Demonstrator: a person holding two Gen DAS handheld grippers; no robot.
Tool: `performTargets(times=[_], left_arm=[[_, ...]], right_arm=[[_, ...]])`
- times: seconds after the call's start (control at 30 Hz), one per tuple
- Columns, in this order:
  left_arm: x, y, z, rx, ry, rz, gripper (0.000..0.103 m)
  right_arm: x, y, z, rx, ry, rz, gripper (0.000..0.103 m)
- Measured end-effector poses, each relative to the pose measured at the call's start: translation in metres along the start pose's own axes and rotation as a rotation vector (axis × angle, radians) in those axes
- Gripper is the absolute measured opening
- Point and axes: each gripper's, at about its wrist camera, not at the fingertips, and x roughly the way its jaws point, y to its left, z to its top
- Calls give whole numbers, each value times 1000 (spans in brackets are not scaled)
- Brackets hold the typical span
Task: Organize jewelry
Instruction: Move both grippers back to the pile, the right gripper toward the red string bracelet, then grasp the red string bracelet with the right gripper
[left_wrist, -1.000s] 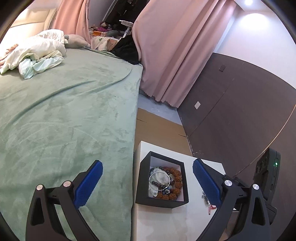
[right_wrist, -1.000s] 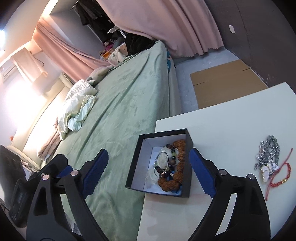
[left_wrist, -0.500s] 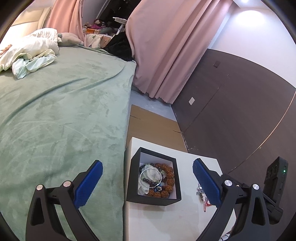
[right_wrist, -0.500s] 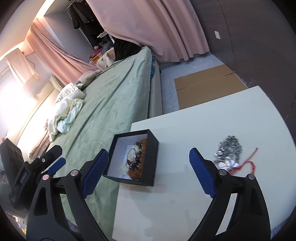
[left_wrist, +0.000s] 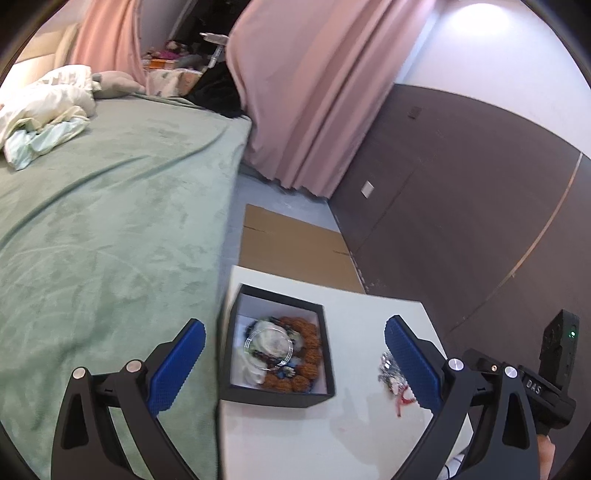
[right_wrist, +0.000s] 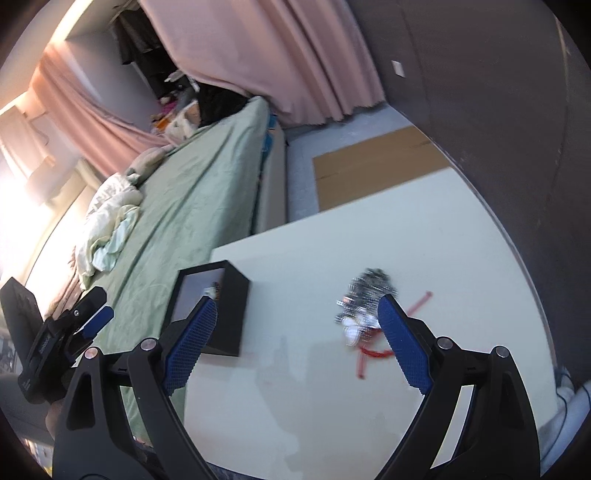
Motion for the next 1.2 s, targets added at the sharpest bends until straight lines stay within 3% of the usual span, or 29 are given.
performTargets(times=[0.27,0.67,0.9,1.03,1.13,1.2], left_arm=[[20,-34,-11,86,23,-34,94],[56,-79,-36,207,92,-69,92],[78,-92,-52,239,154,-91,84],[88,-91,-55,222,188,-107,79],[94,-90,-58,202,210,-115,75],[95,-89,-60,198,211,-119,74]], right_arm=[[-4,-40,0,75,44,-46,88],[14,-83,-6,142,138,-93,66],[43,-91,-11,87,206,-180,50],[60,-86,-14,30,230,-232,47],[75,-79,-18,-24,261,-281,40],[79,-73,-20,-70,258,-337,29]])
